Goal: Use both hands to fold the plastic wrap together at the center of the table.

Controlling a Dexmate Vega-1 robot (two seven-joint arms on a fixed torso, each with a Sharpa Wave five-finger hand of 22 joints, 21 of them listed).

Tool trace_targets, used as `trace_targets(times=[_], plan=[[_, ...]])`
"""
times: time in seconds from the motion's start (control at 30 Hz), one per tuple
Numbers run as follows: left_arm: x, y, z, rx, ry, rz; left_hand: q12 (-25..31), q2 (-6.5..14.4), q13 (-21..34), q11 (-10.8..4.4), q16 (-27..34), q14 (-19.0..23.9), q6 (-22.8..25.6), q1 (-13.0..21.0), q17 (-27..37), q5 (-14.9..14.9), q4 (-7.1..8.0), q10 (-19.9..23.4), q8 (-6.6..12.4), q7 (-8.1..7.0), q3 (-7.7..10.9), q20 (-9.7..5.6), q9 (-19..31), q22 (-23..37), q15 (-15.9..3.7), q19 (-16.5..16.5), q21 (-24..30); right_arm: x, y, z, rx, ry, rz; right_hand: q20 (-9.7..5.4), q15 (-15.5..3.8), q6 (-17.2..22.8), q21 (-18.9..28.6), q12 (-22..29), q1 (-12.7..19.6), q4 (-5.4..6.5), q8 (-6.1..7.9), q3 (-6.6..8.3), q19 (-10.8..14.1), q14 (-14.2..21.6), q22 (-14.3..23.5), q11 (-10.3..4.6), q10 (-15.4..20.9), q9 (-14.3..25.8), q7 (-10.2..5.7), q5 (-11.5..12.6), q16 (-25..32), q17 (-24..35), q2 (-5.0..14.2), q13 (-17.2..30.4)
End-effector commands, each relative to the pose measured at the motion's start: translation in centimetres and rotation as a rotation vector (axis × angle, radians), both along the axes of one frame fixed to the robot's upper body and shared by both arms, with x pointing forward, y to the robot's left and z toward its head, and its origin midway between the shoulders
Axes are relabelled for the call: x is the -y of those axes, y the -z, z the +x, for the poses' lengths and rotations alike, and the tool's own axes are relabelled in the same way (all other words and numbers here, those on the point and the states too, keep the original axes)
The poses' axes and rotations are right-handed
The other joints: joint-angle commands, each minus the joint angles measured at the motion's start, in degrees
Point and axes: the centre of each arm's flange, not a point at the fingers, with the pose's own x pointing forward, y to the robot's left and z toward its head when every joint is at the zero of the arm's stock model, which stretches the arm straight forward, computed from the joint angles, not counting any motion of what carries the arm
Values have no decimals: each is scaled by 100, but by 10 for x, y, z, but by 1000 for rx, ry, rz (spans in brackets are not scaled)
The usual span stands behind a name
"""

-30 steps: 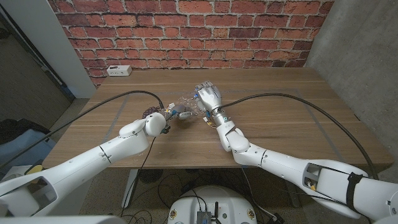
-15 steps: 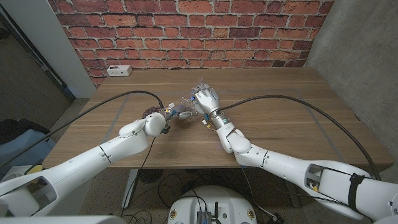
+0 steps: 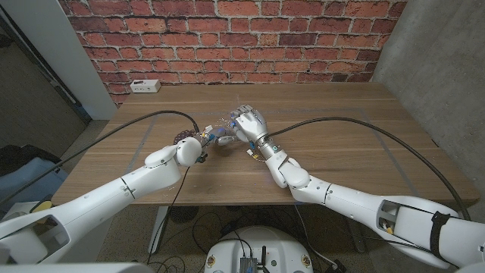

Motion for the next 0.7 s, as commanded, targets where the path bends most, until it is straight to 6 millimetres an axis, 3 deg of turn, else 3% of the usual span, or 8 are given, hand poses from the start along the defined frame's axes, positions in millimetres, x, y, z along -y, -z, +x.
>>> trace_targets(times=[0.03, 0.53, 0.7], plan=[[3, -2, 0, 4, 6, 6, 18, 1, -4, -21, 22, 11, 26, -40, 6, -6, 15, 0, 32, 16, 40, 20, 18, 25, -18, -37, -18, 5, 4, -2, -15, -1, -88, -68, -1020, 13, 37, 5, 84, 27, 39, 16, 31, 12, 10, -21, 15, 8, -60, 38, -21, 14, 2, 8], [5, -4, -2, 18, 7, 8, 22, -1, -5, -18, 22, 12, 65, -55, 5, -6, 11, 13, 48, 23, 61, 24, 18, 25, -17, -26, -15, 8, 3, -3, -55, -13, -127, -84, -1024, 47, 67, -45, 113, 39, 75, -16, 63, -3, 13, -32, -23, -19, -152, 37, -54, 15, -2, 3], [2, -4, -10, 77, -9, -7, 67, 16, -6, 4, 63, 149, 288, -44, 0, 2, -9, 137, 117, 19, 105, 12, 17, 23, -37, 74, 21, 7, 2, -3, -53, -16, -122, -71, -1020, 56, 76, -55, 105, 51, 85, -26, 74, -4, 14, -26, -16, -27, -172, 35, -66, 13, 1, -4]])
